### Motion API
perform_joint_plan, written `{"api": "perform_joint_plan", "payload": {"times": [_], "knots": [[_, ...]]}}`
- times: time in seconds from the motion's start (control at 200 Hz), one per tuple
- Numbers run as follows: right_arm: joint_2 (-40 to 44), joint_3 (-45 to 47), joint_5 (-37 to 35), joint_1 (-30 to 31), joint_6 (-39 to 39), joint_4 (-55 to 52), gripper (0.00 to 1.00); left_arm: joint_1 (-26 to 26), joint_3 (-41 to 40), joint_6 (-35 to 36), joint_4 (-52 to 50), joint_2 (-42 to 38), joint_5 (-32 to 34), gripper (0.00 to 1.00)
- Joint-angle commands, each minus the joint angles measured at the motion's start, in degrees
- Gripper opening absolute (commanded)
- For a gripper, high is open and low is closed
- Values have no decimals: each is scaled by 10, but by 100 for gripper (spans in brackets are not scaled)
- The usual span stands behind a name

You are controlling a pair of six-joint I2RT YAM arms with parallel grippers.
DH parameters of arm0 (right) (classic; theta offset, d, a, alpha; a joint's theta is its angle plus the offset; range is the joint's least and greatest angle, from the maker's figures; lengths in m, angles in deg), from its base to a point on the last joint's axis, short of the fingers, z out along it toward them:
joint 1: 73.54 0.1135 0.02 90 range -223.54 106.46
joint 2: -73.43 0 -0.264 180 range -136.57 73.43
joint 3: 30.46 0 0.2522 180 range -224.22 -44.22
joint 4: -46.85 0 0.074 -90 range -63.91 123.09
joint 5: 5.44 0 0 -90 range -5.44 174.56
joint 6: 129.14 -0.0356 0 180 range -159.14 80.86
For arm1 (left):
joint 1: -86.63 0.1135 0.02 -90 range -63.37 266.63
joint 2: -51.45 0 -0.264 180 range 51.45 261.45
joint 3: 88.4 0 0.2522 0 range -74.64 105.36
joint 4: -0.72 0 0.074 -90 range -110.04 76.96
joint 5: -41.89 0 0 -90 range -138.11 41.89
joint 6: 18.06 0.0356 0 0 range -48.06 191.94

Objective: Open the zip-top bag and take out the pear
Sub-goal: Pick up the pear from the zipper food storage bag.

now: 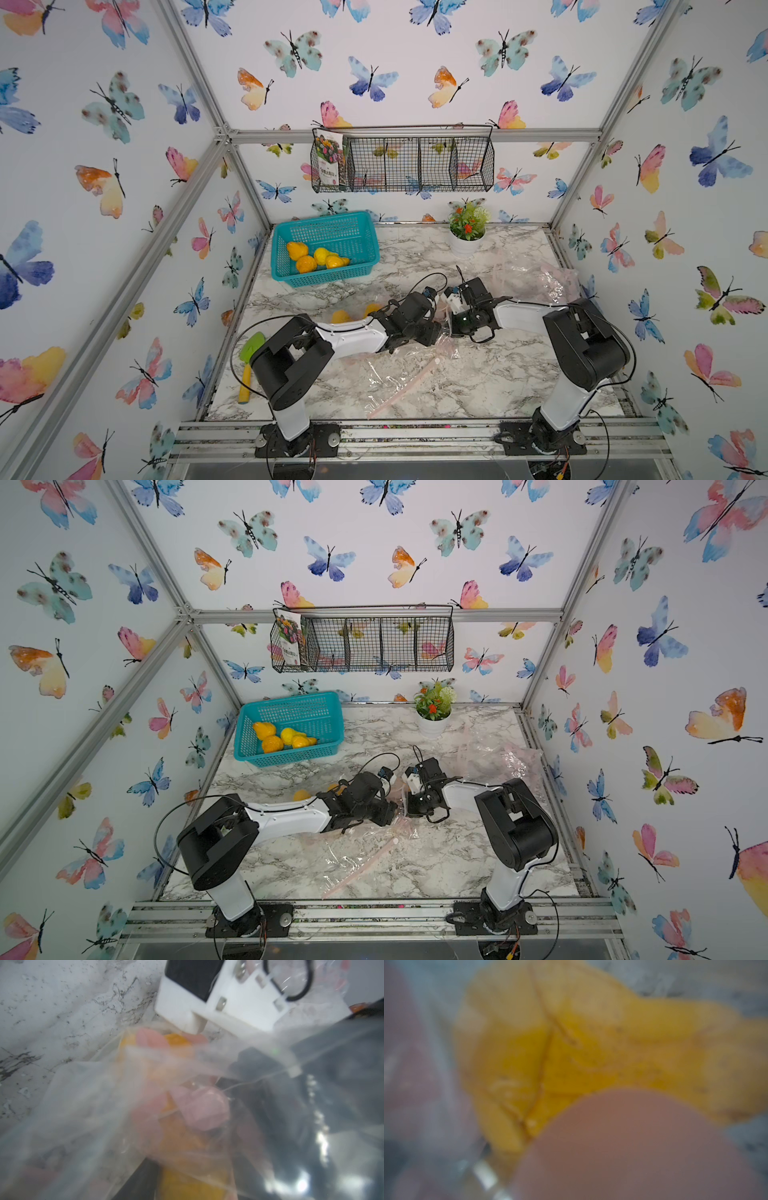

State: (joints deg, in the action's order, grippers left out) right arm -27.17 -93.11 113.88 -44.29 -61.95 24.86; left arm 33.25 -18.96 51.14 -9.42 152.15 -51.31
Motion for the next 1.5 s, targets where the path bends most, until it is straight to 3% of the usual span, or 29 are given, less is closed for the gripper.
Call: {"api": "perform_joint_plan", "payload": {"times": [0.0,0.195,0.41,0.691,0.851,0.891,0.981,1.116,1.341,1.497], "knots": [[7,14,-3,15,-3,-10,9,-21,-3,-4,-74,45,35,64],[8,1,-61,14,-2,-43,7,-19,-23,-8,-72,57,9,75],[47,-2,-192,-4,-31,-70,3,-13,-72,-15,-55,48,-49,75],[114,4,-226,-50,-30,-67,2,-2,-149,-4,8,-56,-62,48],[144,11,-154,-56,-10,-42,5,8,-164,14,40,-110,-79,41],[149,14,-122,-56,-6,-34,14,13,-166,15,47,-116,-90,39],[151,26,-58,-56,-9,-10,45,30,-178,12,76,-126,-128,35],[145,58,14,-59,-26,43,64,56,-208,0,137,-145,-190,31],[120,97,121,-63,-110,156,64,68,-215,-1,177,-139,-240,29],[88,102,97,-63,-136,171,62,69,-216,-8,196,-127,-264,29]]}}
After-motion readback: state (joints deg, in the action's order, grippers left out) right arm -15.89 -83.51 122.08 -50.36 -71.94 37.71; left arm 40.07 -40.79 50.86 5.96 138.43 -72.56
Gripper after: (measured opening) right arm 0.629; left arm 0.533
